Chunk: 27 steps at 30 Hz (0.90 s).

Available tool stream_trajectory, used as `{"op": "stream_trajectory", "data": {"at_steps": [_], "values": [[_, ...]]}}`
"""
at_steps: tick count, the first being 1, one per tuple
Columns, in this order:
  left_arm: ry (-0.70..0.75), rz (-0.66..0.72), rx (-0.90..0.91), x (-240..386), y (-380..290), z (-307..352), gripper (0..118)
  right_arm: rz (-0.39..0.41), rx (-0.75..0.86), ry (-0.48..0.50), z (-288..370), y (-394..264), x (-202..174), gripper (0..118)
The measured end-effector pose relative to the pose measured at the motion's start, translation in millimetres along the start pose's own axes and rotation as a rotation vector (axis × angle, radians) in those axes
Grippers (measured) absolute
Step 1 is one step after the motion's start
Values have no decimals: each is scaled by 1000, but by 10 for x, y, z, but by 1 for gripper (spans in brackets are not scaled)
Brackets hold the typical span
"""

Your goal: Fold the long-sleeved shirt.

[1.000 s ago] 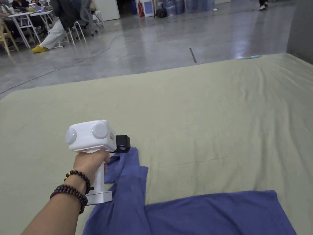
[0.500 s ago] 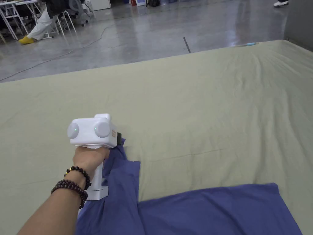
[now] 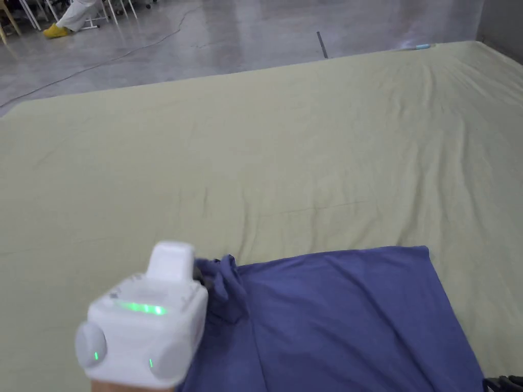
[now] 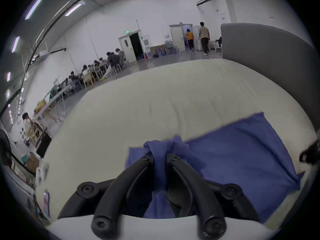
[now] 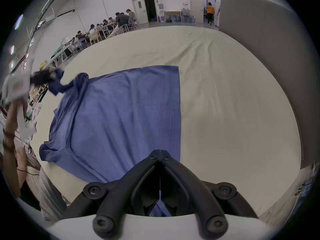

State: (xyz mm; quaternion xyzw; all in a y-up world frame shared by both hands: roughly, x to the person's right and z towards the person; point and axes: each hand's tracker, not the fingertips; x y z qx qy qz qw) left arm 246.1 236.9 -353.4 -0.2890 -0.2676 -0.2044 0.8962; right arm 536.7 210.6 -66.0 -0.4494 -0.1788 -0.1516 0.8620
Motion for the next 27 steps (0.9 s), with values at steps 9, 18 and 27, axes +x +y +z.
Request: {"op": "stream_trajectory", "data": {"at_steps": [9, 18, 27], "values": [[-65, 125, -74, 256, -798, -6, 68, 10, 18, 26, 155, -64, -67, 3], [-46, 225, 51, -306, -470, 911, 92, -5, 80, 23, 420, 34, -160, 3], [-51, 324, -11, -631, -869, 1153, 0, 10, 102, 25, 483, 61, -393, 3]]}}
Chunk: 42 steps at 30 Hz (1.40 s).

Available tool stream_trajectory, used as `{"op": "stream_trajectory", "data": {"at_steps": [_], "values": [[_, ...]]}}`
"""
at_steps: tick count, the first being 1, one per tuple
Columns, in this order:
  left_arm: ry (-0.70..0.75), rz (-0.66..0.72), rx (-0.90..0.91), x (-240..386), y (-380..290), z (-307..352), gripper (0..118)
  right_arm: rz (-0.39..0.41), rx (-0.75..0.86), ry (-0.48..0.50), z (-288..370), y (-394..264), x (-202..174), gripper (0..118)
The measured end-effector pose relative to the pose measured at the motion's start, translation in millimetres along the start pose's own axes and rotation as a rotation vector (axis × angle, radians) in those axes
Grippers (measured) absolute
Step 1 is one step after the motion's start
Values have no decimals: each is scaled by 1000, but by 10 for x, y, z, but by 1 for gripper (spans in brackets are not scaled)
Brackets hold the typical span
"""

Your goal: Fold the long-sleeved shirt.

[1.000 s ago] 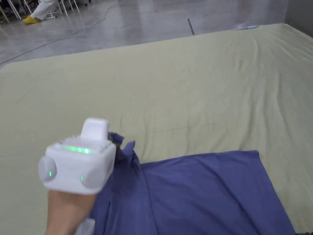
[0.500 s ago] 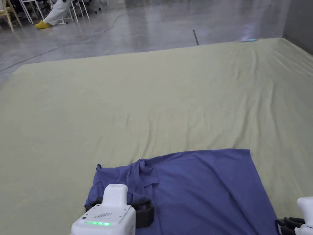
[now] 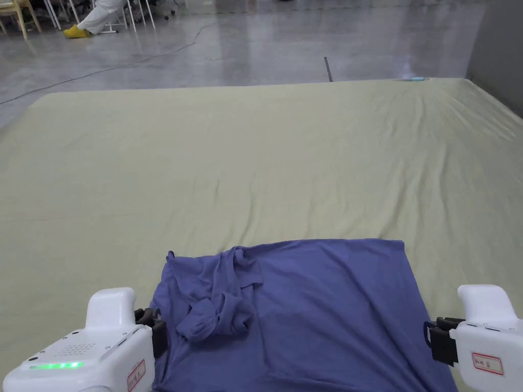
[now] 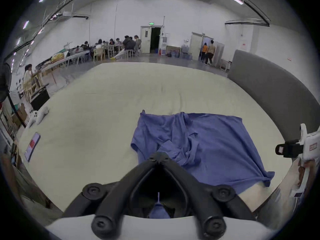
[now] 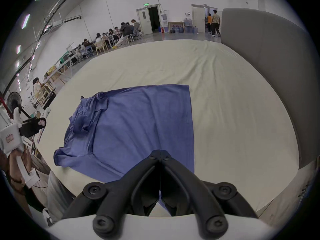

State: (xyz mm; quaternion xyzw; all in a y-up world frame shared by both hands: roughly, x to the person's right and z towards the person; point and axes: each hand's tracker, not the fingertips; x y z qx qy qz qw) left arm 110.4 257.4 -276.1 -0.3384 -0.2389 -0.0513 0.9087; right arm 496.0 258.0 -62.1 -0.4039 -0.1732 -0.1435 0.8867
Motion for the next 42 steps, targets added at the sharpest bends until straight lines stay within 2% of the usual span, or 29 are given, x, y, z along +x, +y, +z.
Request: {"op": "stream_trajectory", "data": {"at_steps": [5, 6, 7, 8, 9, 12, 15, 16, 18, 19, 20, 21, 22, 23, 25, 27, 29, 30, 32, 33, 36, 39, 42], "values": [[4, 37, -6, -53, 526, -498, 0, 5, 4, -12, -29, 96, -12, 3], [2, 47, -24, -70, 630, -671, 11, 5, 3, -12, -40, 107, -11, 3], [-12, 66, -24, -121, 732, -883, 58, 6, 2, -12, -58, 118, -9, 3], [-43, 113, -47, -177, 831, -1142, 100, 6, -2, -13, -80, 131, -7, 3], [-35, 139, -102, -202, 905, -1376, 115, 5, -7, -16, -99, 141, -4, 3], [85, 124, -242, -263, 1095, -2029, 111, 6, -27, -22, -166, 146, 3, 3], [75, 94, -338, -275, 1136, -2509, 110, 6, -54, -29, -245, 136, 16, 3], [97, 101, -387, -262, 1132, -2632, 99, 7, -62, -33, -271, 136, 23, 3], [110, 86, -435, -228, 1060, -2774, 59, 9, -76, -44, -316, 141, 40, 3], [121, 54, -444, -180, 999, -2798, 50, 10, -83, -47, -340, 150, 51, 3], [191, -21, -417, -106, 981, -2768, 29, 12, -88, -49, -363, 160, 62, 3], [155, -61, -381, -61, 990, -2688, 11, 12, -92, -51, -398, 174, 80, 3], [156, -72, -372, -42, 970, -2617, 7, 15, -99, -48, -445, 215, 107, 3], [155, -88, -353, -42, 979, -2550, 7, 19, -105, -49, -508, 286, 134, 3], [24, 38, -350, -117, 1017, -2446, 7, 35, -106, -58, -664, 516, 195, 3], [57, 21, -322, -102, 1045, -2312, 7, 37, -93, -64, -842, 861, 284, 3], [67, -30, -300, -66, 1075, -2204, 7, -4, -62, -80, -1062, 1259, 397, 3], [53, -31, -297, -60, 1096, -2148, 7, -23, -60, -83, -1203, 1463, 461, 8], [40, -23, -291, -51, 1106, -2069, 7, -51, -112, -123, -1572, 1840, 562, 76], [36, -21, -290, -46, 1107, -2048, 7, -53, -154, -114, -1736, 1964, 605, 96], [37, -26, -289, -6, 1101, -2006, 7, -91, -283, -119, -2227, 2160, 670, 96], [37, -32, -299, 14, 1112, -2030, 7, -67, -337, -120, -2556, 2228, 643, 92], [41, -32, -306, 9, 1131, -2081, 7, -54, -393, -177, -2715, 2259, 611, 66]]}}
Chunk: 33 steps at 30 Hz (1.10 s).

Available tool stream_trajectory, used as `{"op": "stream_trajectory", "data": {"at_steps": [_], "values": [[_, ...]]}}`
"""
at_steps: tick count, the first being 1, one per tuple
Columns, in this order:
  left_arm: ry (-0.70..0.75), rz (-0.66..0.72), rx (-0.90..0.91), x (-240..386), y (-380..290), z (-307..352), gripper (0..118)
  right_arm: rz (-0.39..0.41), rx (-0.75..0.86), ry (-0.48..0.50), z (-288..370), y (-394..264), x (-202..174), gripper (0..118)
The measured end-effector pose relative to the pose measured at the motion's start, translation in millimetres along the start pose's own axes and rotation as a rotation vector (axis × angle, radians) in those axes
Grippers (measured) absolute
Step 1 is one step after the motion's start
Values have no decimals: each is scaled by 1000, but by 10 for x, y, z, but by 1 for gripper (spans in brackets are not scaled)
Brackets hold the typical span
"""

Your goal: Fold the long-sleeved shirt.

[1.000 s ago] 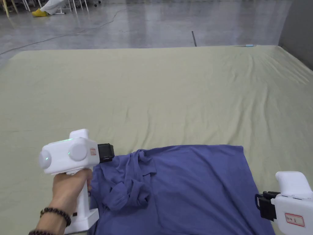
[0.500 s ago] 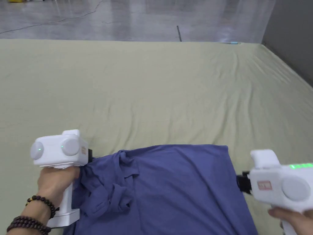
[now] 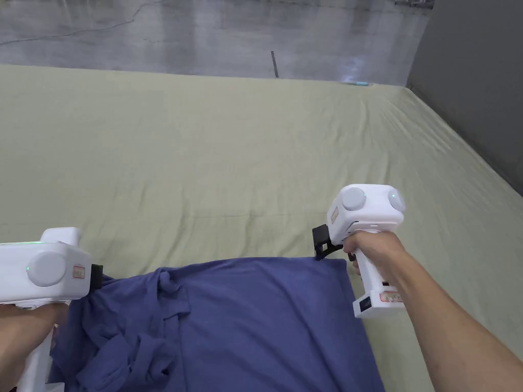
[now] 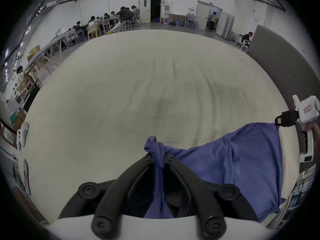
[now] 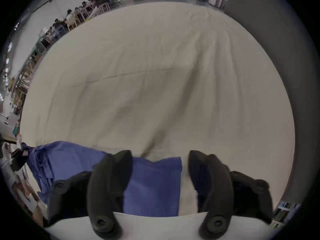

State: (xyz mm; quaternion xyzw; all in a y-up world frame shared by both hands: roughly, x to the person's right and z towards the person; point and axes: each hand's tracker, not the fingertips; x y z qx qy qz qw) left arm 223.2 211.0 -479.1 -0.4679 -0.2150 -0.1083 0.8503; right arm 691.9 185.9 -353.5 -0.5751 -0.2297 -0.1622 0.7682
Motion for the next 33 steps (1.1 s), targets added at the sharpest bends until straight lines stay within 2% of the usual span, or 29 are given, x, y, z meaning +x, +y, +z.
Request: {"op": "stream_trajectory", "data": {"at_steps": [5, 8, 10, 12, 14, 15, 21, 27, 29, 33], "values": [[-1, 2, -6, -14, 14, -37, 7, -13, -75, -3, -173, 33, -23, 53], [2, 5, -7, -31, 4, -52, 7, -31, -90, -18, -104, -31, -78, 25], [0, 13, -2, -39, -10, -41, 7, -4, -97, -35, -109, -84, -110, 18], [-6, 18, 4, -42, -18, -39, 7, 7, -78, -34, -114, -127, -111, 17], [-8, 16, 19, -37, -29, 22, 7, -47, -38, -19, -42, -155, -74, 14], [-8, 14, 23, -39, -28, 67, 7, -49, -19, -6, 18, -185, -66, 13], [-71, 13, 116, -130, -146, 699, 7, 3, 162, 88, 906, -596, 46, 13], [-92, 33, 194, -249, -767, 1400, 7, 26, 320, 155, 1768, -1636, 248, 13], [-91, 41, 208, -288, -1131, 1556, 7, 37, 331, 172, 1859, -2077, 339, 13], [-107, 70, 189, -306, -1816, 1697, 7, 8, 314, 176, 1759, -2824, 479, 13]]}}
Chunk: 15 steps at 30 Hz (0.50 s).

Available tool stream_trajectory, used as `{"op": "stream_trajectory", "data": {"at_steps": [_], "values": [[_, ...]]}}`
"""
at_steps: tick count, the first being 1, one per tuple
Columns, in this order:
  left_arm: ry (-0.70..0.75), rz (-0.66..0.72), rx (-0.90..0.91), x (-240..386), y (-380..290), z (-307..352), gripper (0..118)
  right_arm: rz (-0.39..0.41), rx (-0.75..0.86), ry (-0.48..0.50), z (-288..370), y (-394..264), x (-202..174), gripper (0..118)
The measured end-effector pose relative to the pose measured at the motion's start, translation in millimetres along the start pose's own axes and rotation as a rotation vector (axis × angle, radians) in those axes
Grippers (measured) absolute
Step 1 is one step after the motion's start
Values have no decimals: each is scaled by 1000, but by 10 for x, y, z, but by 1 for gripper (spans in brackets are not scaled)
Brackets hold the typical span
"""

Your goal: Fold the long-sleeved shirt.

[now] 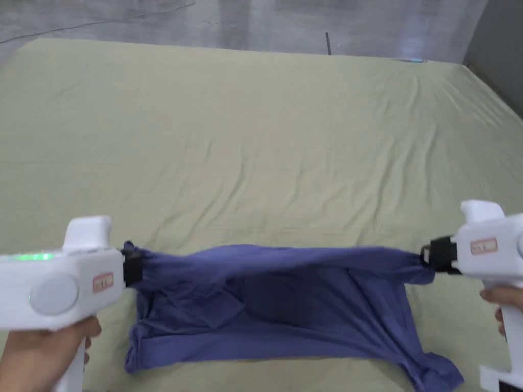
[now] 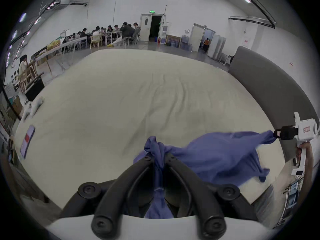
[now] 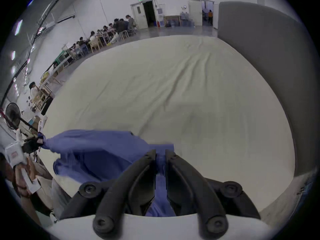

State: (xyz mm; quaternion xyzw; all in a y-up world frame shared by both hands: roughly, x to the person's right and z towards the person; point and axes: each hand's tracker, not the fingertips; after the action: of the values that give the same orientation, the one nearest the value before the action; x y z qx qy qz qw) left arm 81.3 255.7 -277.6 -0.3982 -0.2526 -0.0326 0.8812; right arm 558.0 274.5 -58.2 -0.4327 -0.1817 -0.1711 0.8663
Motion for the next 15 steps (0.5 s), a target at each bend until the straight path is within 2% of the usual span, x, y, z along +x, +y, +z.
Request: {"op": "stream_trajectory", "data": {"at_steps": [5, 8, 10, 15], "values": [[17, -35, -84, 39, -595, -51, 7, -16, -108, -39, -190, -647, 71, 13], [29, -60, -151, 88, -789, -278, 7, 73, -206, -132, -490, -809, 29, 13], [37, -48, -168, 113, -830, -360, 7, 75, -258, -139, -729, -853, 103, 13], [22, 9, -150, 82, -836, -398, 7, 83, -270, -146, -744, -726, 81, 13]]}}
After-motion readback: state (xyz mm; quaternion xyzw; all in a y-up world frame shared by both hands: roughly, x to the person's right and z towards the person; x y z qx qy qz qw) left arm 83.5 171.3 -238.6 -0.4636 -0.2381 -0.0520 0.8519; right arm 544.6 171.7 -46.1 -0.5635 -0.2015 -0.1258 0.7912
